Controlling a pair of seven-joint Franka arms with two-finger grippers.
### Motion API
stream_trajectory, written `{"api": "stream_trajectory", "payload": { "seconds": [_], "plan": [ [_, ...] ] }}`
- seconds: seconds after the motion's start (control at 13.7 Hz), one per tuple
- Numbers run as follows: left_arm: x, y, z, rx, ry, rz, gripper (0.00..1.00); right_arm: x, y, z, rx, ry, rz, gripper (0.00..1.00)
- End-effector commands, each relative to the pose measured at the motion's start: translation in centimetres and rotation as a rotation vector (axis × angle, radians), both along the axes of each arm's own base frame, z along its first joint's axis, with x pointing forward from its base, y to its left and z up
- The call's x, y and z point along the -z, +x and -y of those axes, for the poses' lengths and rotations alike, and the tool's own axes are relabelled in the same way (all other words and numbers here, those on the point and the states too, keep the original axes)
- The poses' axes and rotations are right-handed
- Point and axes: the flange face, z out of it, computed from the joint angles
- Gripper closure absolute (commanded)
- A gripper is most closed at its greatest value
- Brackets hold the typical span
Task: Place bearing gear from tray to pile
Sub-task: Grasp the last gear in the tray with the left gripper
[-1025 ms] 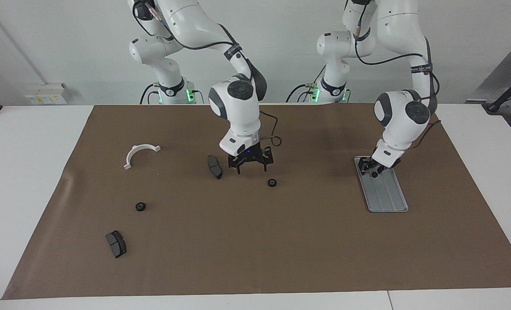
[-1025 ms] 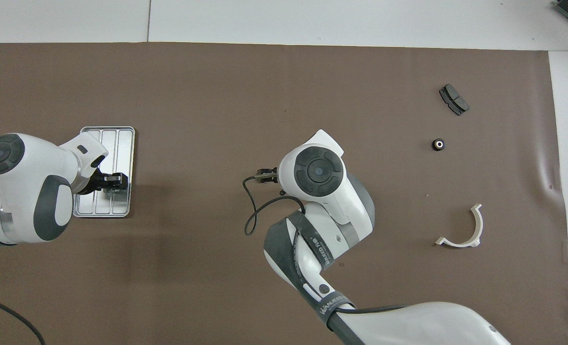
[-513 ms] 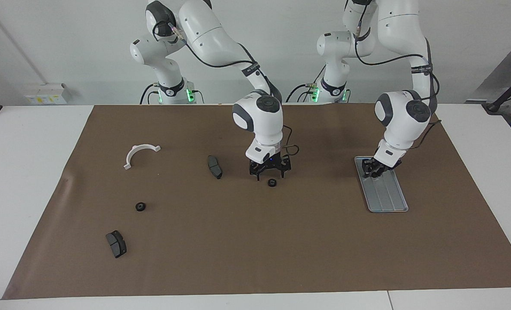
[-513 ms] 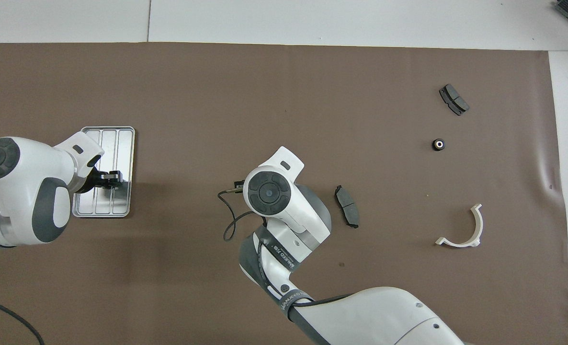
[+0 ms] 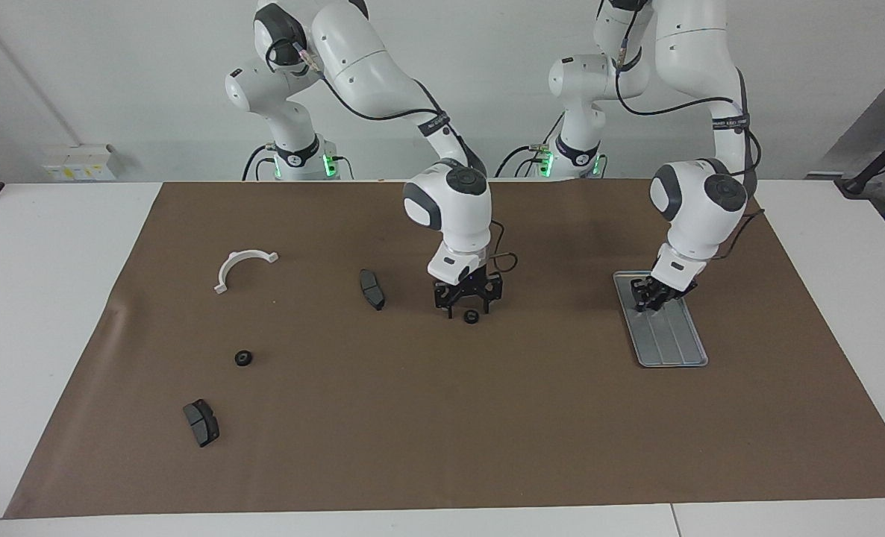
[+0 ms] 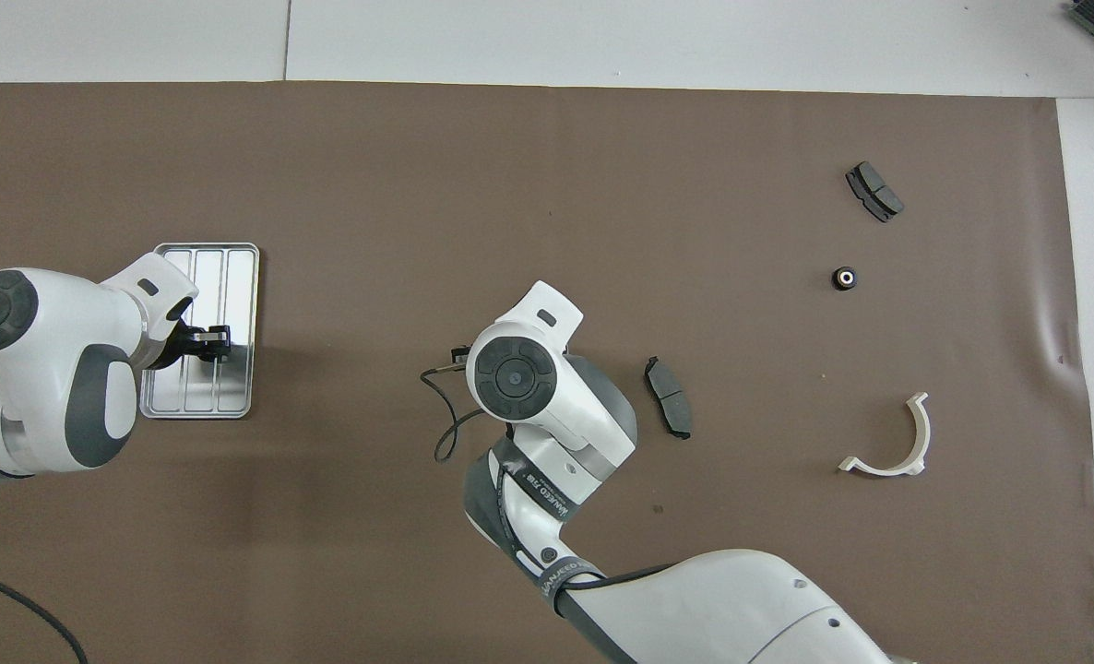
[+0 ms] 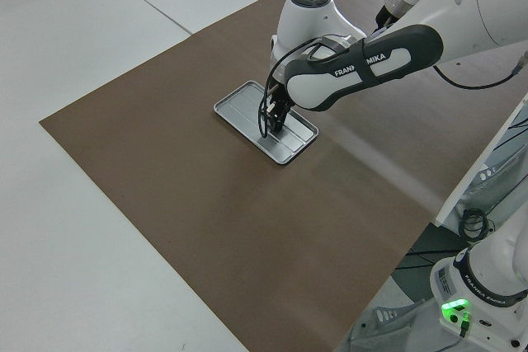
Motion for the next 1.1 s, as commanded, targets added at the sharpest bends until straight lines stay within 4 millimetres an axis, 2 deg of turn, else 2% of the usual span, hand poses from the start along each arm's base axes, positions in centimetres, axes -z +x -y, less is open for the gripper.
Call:
{"api": "stream_trajectory", "payload": {
  "seconds": [0.0,0.07,0.15,0.22,0.37,0.51,0.59,0.66,0.73,0.81,1.03],
  "plan": [
    [0.6,-0.2,-0.4,0.0,0.005,0.004,0.87,0.2,0.1,0.0,0.013,-0.004,0.031,0.35],
    [0.6,-0.2,-0.4,0.0,0.005,0.004,0.93,0.2,0.0,-0.1,0.016,-0.005,0.035,0.45],
    [0.5,-0.1,-0.3,0.001,0.005,0.004,0.98,0.1,0.4,0.1,0.025,0.004,0.05,0.49],
    [0.1,0.3,-0.2,0.003,0.005,0.011,1.0,0.1,0.4,0.0,0.025,0.01,0.055,0.49],
    [-2.2,2.2,0.5,0.01,0.006,0.002,1.0,0.0,0.5,-0.1,0.031,0.021,0.063,0.49],
    [-5.6,4.5,1.8,-0.026,0.001,-0.015,1.0,0.0,0.6,0.0,0.031,0.03,0.072,0.49],
    [-6.7,5.1,3.8,-0.038,-0.001,-0.016,1.0,0.0,0.6,0.0,0.03,0.029,0.073,0.54],
    [-7.1,5.1,5.5,-0.061,-0.005,-0.01,1.0,0.0,0.6,-0.1,0.027,0.027,0.074,0.66],
    [-7.2,5.0,7.7,-0.094,-0.009,-0.006,1.0,0.0,0.6,0.0,0.022,0.021,0.078,0.9],
    [-7.4,4.7,10.3,-0.126,-0.017,0.008,1.0,0.1,0.5,-0.1,0.02,0.019,0.076,1.0],
    [-7.7,3.9,17.1,-0.192,-0.051,0.059,1.0,0.2,0.9,0.5,0.028,0.003,0.067,1.0]
  ]
}}
